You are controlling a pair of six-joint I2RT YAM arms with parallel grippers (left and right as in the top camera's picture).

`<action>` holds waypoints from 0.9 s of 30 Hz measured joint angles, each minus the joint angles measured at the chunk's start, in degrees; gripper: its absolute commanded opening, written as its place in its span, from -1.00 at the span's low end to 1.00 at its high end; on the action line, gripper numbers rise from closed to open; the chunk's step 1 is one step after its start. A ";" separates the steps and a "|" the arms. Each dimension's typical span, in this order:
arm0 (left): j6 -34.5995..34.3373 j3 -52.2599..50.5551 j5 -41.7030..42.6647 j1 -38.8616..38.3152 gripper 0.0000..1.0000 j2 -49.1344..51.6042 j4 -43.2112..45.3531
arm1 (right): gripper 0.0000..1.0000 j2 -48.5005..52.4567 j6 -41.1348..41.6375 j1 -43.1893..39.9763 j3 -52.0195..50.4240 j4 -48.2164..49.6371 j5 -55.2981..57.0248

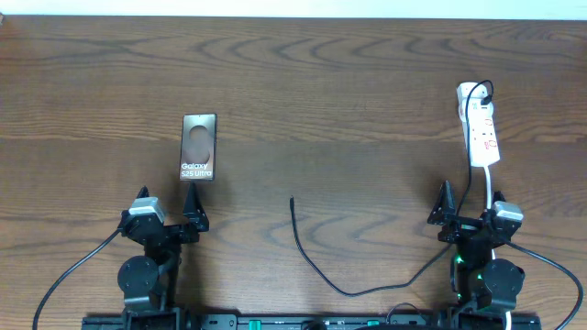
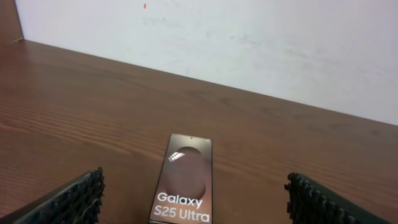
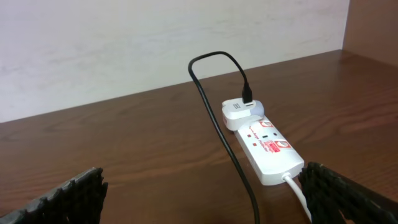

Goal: Plug charger to phone and switch on socket

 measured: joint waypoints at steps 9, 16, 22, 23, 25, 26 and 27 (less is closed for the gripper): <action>0.00 0.00 -0.02 0.00 0.84 0.00 0.00 | 0.99 0.00 0.00 0.00 0.00 0.00 0.00; -0.31 0.00 2.38 0.00 0.83 0.00 1.14 | 0.98 0.00 0.00 0.00 0.00 0.00 0.00; -0.33 1.42 4.57 0.00 0.83 0.66 -0.52 | 0.98 0.00 -0.02 0.02 0.02 0.00 0.00; -0.31 2.43 4.61 0.00 0.84 1.31 -1.36 | 0.99 0.00 0.00 0.00 0.02 0.00 0.00; -0.28 5.90 4.61 0.00 0.84 3.69 -3.39 | 0.99 -0.02 0.00 0.00 0.00 0.00 0.00; -0.24 8.04 4.61 0.00 0.83 5.18 -4.74 | 0.98 0.00 0.00 0.00 0.00 0.00 0.02; -0.11 11.19 4.61 0.00 0.83 7.91 -6.16 | 0.98 -0.02 0.00 0.00 0.00 0.00 0.02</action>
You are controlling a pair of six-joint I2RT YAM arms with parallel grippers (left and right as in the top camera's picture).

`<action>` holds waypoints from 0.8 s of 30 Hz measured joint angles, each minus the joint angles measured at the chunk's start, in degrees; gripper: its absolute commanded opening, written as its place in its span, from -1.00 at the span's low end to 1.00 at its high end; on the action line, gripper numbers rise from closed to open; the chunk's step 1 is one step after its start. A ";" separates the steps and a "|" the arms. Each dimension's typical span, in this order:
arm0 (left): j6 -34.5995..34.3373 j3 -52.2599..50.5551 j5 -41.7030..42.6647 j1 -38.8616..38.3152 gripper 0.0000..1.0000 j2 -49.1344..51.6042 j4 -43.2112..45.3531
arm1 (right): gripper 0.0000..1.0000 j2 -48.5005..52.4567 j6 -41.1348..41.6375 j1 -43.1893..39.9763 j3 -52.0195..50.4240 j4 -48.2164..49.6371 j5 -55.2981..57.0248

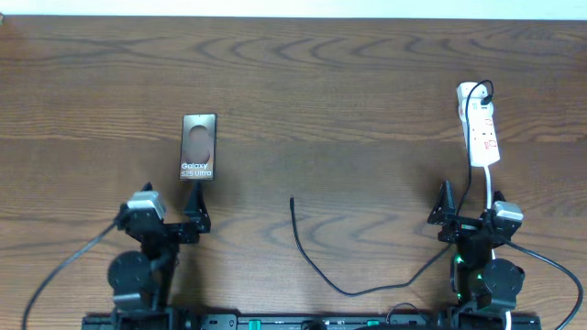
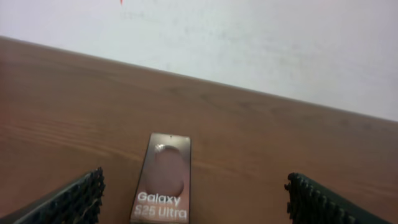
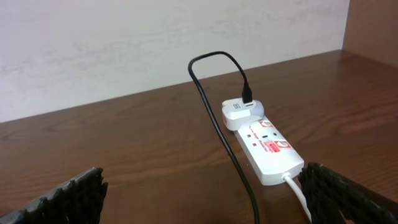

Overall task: Plug charger to phone and switch on socket
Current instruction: 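Move the left gripper over the Galaxy phone and lower toward it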

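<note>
A phone (image 1: 198,147) with "Galaxy S25 Ultra" on its lit screen lies flat on the table at the left. My left gripper (image 1: 168,213) is just short of it and open; in the left wrist view the phone (image 2: 163,180) shows ahead of the open gripper (image 2: 194,200). At the right lies a white power strip (image 1: 480,131) with a white charger adapter (image 1: 470,92) plugged in at its far end. The adapter's black cable (image 1: 316,270) runs down past my right gripper (image 1: 472,215), which is open, and loops to a loose plug end (image 1: 292,200) mid-table.
The brown wooden table (image 1: 348,73) runs back to a white wall (image 3: 155,37). The strip's own white cord (image 3: 297,194) leads toward my right fingers (image 3: 348,196). The black cable (image 3: 231,155) crosses the space between the right fingers.
My left arm has shifted a little; in its wrist view the phone now sits further left and looks smaller and blurred. The right arm, phone, cable and strip stay where they were.
</note>
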 measured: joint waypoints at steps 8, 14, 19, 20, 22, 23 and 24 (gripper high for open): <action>1.36 24.33 0.28 0.00 0.83 25.33 -11.61 | 0.98 -0.02 -0.02 0.00 0.02 0.02 0.00; 1.66 47.89 0.42 0.00 0.83 47.69 -28.85 | 0.98 -0.02 -0.02 0.00 0.00 -0.04 0.02; 4.11 67.25 0.44 0.00 0.96 65.51 -43.56 | 0.99 -0.02 -0.02 0.00 0.00 -0.02 0.02; 4.61 70.42 0.46 0.00 0.95 69.00 -45.18 | 0.98 -0.02 -0.02 0.00 0.00 -0.02 0.02; 4.90 74.05 0.48 0.00 0.96 73.92 -46.53 | 0.98 -0.02 -0.02 0.00 0.00 -0.02 0.02; 5.14 75.01 0.57 0.00 0.96 76.24 -46.53 | 0.99 -0.02 -0.02 0.00 0.00 0.00 0.02; 5.33 75.45 0.61 0.00 0.96 78.01 -46.71 | 0.98 -0.02 -0.02 0.00 0.00 0.00 0.02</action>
